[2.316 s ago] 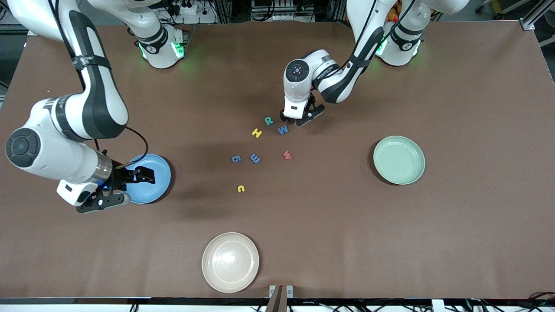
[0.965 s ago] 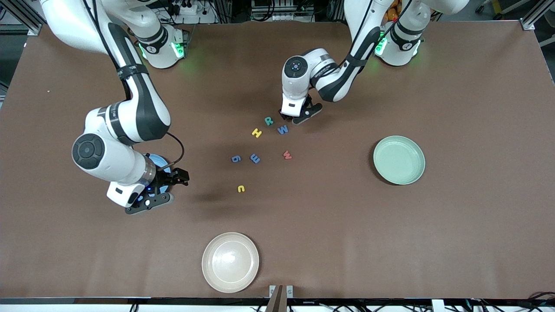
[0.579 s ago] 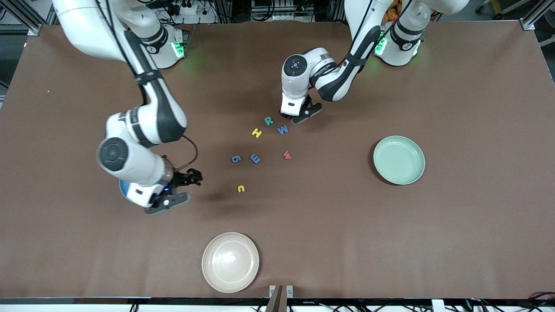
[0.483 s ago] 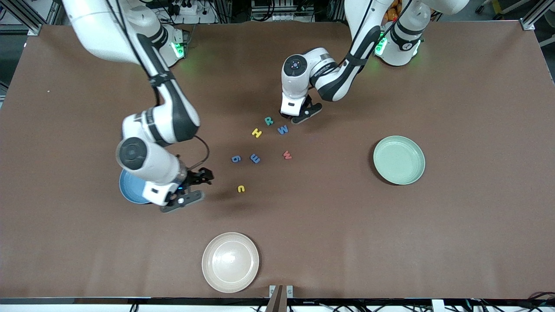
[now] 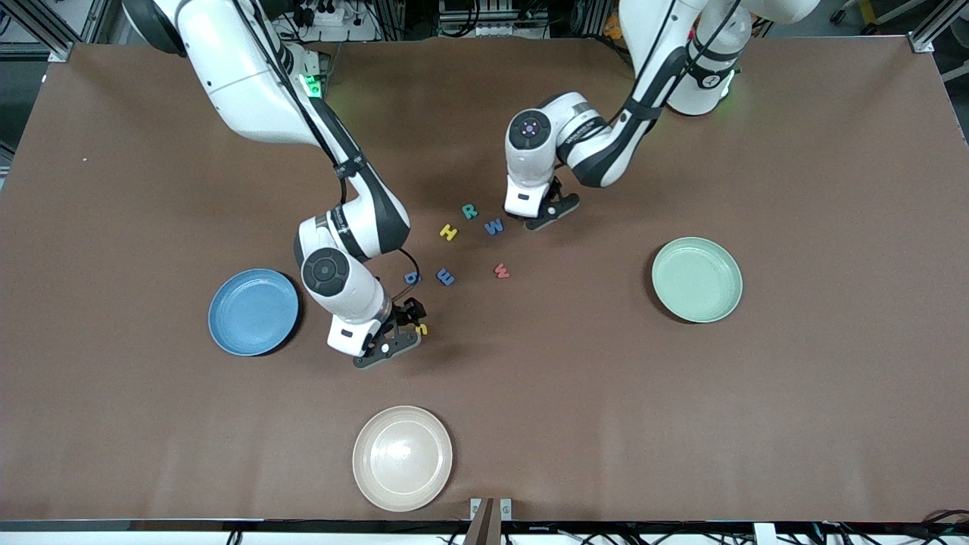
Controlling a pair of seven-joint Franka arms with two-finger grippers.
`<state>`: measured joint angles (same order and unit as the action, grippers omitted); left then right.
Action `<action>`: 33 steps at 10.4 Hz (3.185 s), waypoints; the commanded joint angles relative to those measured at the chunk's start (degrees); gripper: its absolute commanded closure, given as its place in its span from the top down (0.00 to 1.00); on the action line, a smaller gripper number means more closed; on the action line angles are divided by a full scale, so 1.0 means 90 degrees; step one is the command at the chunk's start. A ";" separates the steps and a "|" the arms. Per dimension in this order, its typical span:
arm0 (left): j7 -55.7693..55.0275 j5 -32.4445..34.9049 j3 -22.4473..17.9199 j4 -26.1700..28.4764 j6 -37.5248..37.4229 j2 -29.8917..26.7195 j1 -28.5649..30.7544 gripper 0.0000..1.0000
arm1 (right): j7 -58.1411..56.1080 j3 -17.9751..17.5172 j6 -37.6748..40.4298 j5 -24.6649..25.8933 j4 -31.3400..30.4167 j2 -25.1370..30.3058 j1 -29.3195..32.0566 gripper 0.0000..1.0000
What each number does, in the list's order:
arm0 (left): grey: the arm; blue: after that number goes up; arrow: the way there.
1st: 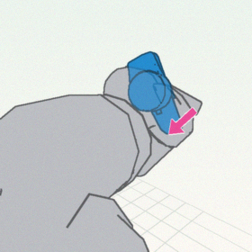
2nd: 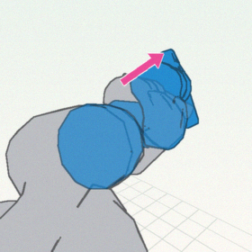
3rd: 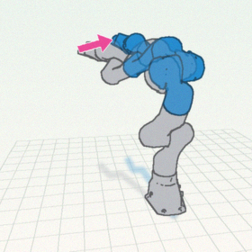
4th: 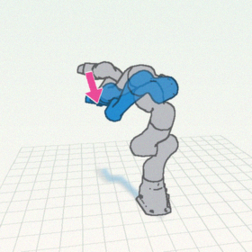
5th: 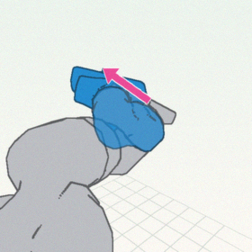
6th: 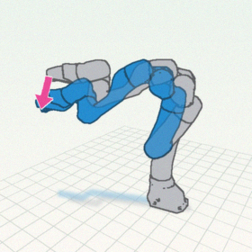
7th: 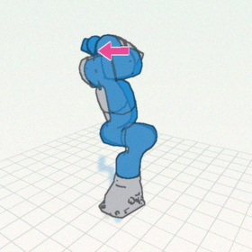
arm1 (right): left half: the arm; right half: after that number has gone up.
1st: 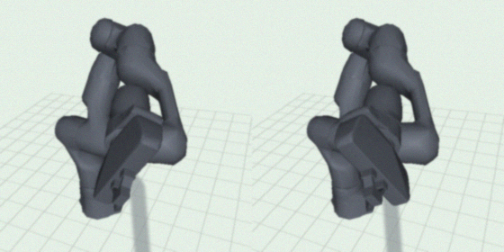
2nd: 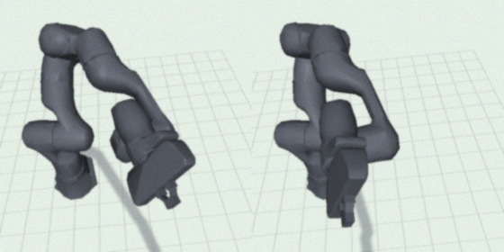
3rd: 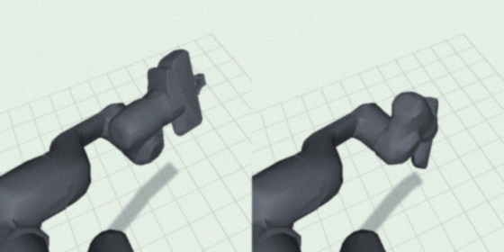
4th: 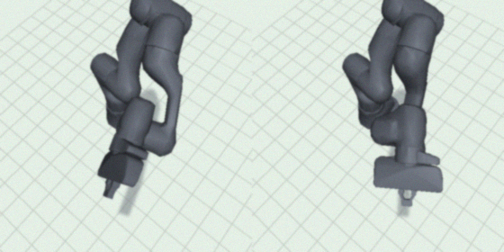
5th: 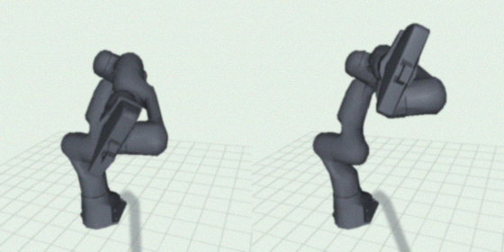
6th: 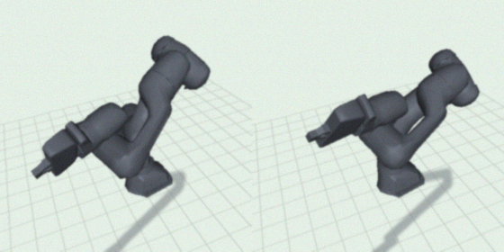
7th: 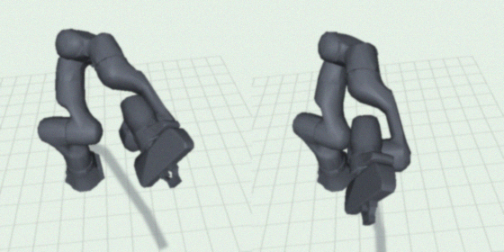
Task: Sort upper and lower case letters into plates
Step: 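Grasp the pink q with the left gripper while the right gripper grasps the yellow u, then place the q on the green plate while the right gripper lifts the u, then place the u on the blue plate while the left gripper reaches the M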
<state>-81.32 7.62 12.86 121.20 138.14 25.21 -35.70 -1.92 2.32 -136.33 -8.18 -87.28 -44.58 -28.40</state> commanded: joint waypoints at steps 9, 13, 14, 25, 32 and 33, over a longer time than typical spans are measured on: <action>0.5738 0.0313 0.0026 0.0137 -0.1677 -0.0887 0.2382 0.10 | 0.1492 0.0045 0.0469 -0.0126 0.0576 -0.0662 -0.0507 1.00; 0.6776 0.1544 0.0046 0.0225 -0.1590 -0.0790 0.3163 0.10 | 0.1902 0.0094 0.0616 0.0194 0.0781 -0.0642 -0.0566 1.00; 0.7011 0.1555 0.0046 0.0215 -0.1415 -0.0693 0.3214 0.12 | 0.1902 0.0104 0.0587 0.0370 0.0801 -0.0652 -0.0556 1.00; 0.5895 0.0893 0.0220 0.0137 -0.1267 -0.0555 0.3107 0.96 | 0.1932 0.0104 0.0538 0.0489 0.0791 -0.0720 -0.0507 0.00; 0.2108 0.0432 0.0905 -0.0282 -0.1237 -0.0234 0.2289 1.00 | 0.1824 0.0114 0.0587 0.0508 0.0850 -0.0575 -0.0381 0.00; 0.1434 0.0432 0.0905 -0.0379 -0.1237 -0.0136 0.1900 1.00 | 0.1737 0.0123 0.0587 0.0518 0.0859 -0.0526 -0.0264 0.00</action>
<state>-61.55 12.75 21.25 119.77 127.05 22.31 -14.59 14.10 3.76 -131.47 -4.38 -80.37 -49.85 -32.46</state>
